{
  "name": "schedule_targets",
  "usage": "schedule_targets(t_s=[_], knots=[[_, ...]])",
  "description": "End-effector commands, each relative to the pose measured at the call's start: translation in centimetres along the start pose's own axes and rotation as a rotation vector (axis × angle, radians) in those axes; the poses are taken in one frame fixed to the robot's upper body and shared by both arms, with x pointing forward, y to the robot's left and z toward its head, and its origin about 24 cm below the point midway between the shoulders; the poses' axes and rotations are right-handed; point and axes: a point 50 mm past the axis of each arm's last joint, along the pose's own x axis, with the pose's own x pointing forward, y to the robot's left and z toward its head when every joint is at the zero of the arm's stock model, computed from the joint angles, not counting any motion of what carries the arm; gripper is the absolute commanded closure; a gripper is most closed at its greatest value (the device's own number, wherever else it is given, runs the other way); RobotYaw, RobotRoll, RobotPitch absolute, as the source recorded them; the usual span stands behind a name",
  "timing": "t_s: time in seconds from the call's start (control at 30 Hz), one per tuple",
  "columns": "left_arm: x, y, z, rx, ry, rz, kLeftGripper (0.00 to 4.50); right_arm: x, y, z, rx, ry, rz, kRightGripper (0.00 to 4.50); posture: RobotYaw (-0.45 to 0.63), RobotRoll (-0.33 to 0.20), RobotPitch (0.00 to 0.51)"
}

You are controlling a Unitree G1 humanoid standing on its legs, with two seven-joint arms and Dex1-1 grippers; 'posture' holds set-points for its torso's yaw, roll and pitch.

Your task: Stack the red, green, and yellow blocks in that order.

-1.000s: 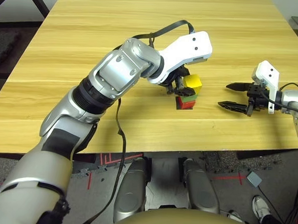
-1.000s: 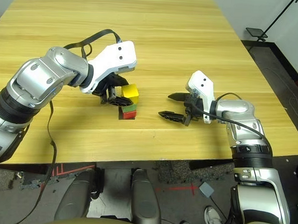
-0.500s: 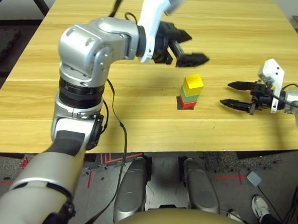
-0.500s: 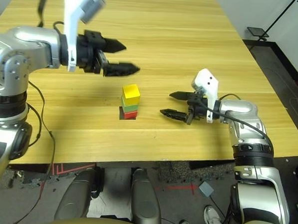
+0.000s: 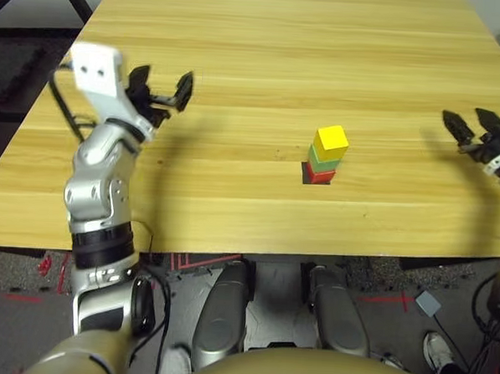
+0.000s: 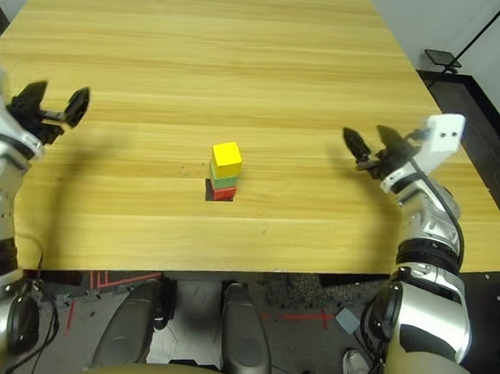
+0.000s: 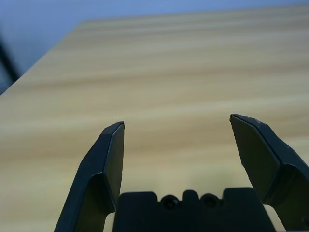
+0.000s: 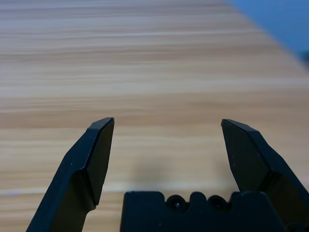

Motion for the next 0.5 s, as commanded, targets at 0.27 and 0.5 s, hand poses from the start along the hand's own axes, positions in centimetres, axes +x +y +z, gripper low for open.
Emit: schedule_targets(t_s=[0.27, 0.5], knots=[[0.4, 0.1, -0.8, 0.008, -0.069, 0.038, 0.02, -1.4, -1.7, -1.1, 0.003, 0.038, -0.113, 0.0, 0.11, 0.028, 0.197], [0.3, 0.7, -0.9, 0.024, -0.085, 0.064, 0.02, -0.2, -0.5, -0.9, 0.016, 0.03, -0.068, 0.0, 0.14, 0.022, 0.186]])
